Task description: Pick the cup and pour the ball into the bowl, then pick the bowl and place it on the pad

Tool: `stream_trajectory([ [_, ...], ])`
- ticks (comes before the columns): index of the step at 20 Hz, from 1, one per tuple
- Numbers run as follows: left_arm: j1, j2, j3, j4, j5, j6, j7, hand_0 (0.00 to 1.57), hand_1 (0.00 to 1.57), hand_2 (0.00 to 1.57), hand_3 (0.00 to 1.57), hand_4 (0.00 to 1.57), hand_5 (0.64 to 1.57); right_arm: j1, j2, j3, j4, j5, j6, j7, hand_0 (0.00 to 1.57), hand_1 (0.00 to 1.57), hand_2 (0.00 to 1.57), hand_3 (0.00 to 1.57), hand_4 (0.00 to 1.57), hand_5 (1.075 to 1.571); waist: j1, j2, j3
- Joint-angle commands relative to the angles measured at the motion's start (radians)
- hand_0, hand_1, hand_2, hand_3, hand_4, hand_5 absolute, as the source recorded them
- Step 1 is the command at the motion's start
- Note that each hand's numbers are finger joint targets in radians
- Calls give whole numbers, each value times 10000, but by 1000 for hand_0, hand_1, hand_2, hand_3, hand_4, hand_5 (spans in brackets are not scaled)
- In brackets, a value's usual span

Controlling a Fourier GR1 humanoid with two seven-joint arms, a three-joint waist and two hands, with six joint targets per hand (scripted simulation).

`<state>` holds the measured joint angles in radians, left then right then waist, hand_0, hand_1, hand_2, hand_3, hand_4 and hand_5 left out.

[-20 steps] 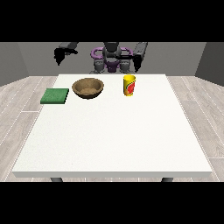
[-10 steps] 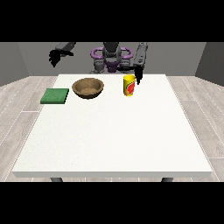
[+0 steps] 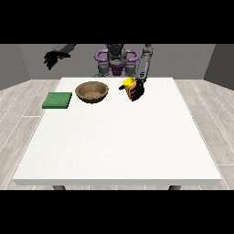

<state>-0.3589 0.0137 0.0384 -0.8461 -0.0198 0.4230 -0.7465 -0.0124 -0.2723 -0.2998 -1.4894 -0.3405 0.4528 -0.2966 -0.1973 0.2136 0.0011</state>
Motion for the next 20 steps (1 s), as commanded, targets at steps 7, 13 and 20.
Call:
stream_trajectory([
  [7, -871, 1, -510, 1328, -1410, 1759, 916, 1302, 1302, 1571, 1571, 1231, 1548, 301, -599, -643, 1184, -274, 856, -156, 0, 0, 0, 0, 363, 1570, 140, -931, -7],
  [13, -2224, 689, -2152, 1958, -4036, 3016, 4372, 1321, 1321, 1571, 1571, 1223, 1552, -651, -1188, -830, 1585, -919, 67, 2020, 0, 0, 0, 0, 515, 1571, 464, -2471, 12],
  [20, -4084, 1990, -4100, 4241, -7824, 3604, 7246, 1169, 1169, 1571, 1354, 1060, 1569, -1060, -1097, -647, 2142, -362, -299, 1901, 0, 0, 0, 0, 618, 1565, 763, -2753, 84],
])
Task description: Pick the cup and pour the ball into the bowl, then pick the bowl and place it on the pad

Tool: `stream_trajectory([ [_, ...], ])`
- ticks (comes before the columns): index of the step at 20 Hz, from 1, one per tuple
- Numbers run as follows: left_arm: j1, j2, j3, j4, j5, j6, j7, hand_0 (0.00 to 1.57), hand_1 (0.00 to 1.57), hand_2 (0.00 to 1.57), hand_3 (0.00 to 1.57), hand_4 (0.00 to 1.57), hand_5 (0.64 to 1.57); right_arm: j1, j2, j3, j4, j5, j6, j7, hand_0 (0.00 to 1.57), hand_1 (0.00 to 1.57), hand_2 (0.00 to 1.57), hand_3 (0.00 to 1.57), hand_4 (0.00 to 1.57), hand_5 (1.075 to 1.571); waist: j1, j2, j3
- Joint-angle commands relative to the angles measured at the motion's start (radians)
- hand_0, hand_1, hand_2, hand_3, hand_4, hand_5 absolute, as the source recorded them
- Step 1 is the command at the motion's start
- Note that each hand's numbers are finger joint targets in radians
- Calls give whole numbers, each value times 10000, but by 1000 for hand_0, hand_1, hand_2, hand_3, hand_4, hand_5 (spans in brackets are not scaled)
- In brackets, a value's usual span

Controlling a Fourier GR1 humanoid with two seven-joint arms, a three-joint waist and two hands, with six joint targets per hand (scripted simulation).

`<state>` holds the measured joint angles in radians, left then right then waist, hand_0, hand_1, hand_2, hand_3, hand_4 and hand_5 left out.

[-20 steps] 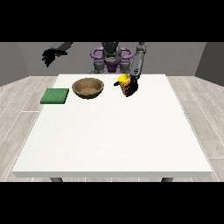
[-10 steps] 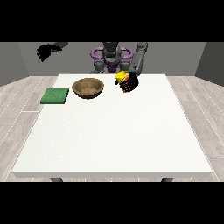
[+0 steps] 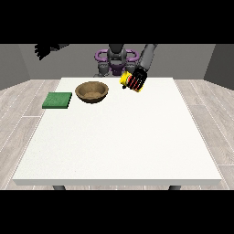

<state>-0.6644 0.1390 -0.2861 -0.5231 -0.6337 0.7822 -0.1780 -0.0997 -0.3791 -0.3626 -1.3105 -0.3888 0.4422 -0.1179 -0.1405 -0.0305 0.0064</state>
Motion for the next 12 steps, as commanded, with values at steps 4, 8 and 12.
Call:
stream_trajectory([
  [4, -2137, -198, -1859, 2023, -3184, -974, 4127, 914, 914, 1571, 1248, 1052, 1569, -153, 249, 207, 571, 222, -504, 604, 0, 0, 0, 0, 642, 1566, 186, -1227, -28],
  [8, -2451, -1341, -2687, 1351, -3858, -2037, 5553, 914, 914, 1571, 1248, 1052, 1569, -164, -139, -209, 1774, 493, -460, 106, 0, 0, 0, 0, 636, 1562, 1012, -1414, -46],
  [12, -2250, -1371, -3384, 803, -4425, -2501, 7062, 773, 773, 1571, 1213, 1052, 1568, -512, 54, 153, 1728, 327, -20, 251, 0, 0, 0, 0, 654, 1564, 240, -1115, -56],
])
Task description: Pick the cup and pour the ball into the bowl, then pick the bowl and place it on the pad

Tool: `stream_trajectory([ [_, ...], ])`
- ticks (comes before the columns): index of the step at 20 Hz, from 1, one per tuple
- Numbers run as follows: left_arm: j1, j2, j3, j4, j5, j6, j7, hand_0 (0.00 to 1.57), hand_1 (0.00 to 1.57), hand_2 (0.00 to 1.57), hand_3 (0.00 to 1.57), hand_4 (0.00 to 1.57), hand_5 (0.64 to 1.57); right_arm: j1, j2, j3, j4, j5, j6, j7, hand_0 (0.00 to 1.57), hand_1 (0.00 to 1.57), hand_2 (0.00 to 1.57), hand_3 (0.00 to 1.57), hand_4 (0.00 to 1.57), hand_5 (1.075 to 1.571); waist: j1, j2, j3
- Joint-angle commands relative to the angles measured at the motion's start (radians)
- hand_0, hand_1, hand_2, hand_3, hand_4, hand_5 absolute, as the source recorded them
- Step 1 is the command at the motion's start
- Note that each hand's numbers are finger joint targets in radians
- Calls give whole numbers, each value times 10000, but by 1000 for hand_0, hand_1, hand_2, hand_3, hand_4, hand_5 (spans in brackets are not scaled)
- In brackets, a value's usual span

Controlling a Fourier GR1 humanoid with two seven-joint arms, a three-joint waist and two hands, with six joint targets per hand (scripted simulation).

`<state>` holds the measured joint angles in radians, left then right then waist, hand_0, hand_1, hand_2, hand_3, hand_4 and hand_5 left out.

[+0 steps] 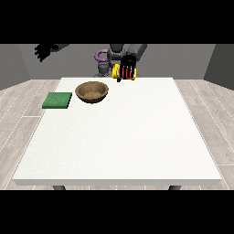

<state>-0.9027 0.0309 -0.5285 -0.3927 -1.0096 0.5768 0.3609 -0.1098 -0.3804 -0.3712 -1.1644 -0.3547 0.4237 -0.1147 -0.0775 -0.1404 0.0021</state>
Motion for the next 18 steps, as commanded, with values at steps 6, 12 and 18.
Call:
stream_trajectory([
  [6, -211, -305, -2095, -1223, -1712, -2034, 3217, 448, 448, 1565, 1214, 759, 1569, -957, 284, 486, 244, 258, -80, 44, 0, 0, 0, 0, 665, 1561, -764, 224, -17],
  [12, -254, -308, -3468, -2947, -1868, -4558, 3640, 0, 0, 1127, 1452, 852, 1571, -1287, -48, 269, 1039, 74, 562, -352, 0, 0, 0, 0, 681, 1562, -934, 301, -13],
  [18, -165, 363, -1741, -3782, -1297, -3623, 2661, 0, 0, 1187, 1430, 754, 1563, -877, -125, 122, 1123, 173, -40, 278, 0, 0, 0, 0, 701, 1570, 147, 86, -27],
])
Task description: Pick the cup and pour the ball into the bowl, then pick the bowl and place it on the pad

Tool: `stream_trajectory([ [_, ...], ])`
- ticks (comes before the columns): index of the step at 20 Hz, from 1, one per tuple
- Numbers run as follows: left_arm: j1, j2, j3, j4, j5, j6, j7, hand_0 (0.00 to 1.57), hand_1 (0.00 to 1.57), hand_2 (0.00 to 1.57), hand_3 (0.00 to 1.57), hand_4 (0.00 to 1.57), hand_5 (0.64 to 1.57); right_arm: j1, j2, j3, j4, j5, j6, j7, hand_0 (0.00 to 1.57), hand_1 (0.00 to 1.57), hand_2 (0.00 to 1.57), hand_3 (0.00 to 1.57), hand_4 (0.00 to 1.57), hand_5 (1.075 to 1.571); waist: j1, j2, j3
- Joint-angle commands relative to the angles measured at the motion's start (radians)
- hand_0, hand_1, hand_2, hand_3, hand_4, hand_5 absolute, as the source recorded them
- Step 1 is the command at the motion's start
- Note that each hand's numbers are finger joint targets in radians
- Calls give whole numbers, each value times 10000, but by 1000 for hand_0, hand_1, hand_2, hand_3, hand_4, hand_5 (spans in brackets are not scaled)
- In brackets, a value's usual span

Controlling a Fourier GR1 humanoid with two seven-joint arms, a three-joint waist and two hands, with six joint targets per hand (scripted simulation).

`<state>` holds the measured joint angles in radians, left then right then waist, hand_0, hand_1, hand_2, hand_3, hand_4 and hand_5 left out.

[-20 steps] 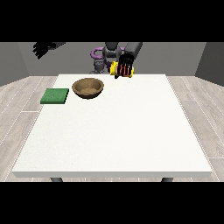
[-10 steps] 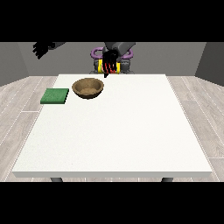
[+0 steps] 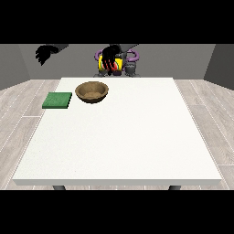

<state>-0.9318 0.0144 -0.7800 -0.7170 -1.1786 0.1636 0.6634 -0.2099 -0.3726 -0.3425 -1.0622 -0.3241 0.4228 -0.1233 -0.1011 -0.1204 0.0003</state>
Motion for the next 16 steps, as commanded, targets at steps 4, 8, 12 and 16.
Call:
stream_trajectory([
  [4, 1768, 750, 1490, -1681, 1646, 2373, -1544, 380, 380, 1571, 1259, 1212, 1567, 405, -356, -468, 179, -97, -132, -98, 0, 0, 0, 0, 701, 1570, 1132, 104, -22],
  [8, 2485, 406, 3117, -2791, 3795, 3983, -2632, 1101, 1101, 1300, 994, 1271, 1570, 245, 139, -341, 50, -188, -405, -14, 0, 0, 0, 0, 716, 1570, 1366, 1178, -88],
  [12, 2256, -125, 4896, -4899, 6984, 4374, -3272, 0, 0, 0, 0, 704, 1556, 158, 312, -238, 47, -198, -406, -6, 0, 0, 0, 0, 698, 1569, 1412, 1596, -202],
  [16, 2309, -81, 6289, -6305, 9754, 2843, -4161, 0, 0, 0, 0, 157, 1440, 283, 806, -291, -1, -67, -1044, -332, 0, 0, 0, 0, 655, 1571, 2180, 1923, -157],
])
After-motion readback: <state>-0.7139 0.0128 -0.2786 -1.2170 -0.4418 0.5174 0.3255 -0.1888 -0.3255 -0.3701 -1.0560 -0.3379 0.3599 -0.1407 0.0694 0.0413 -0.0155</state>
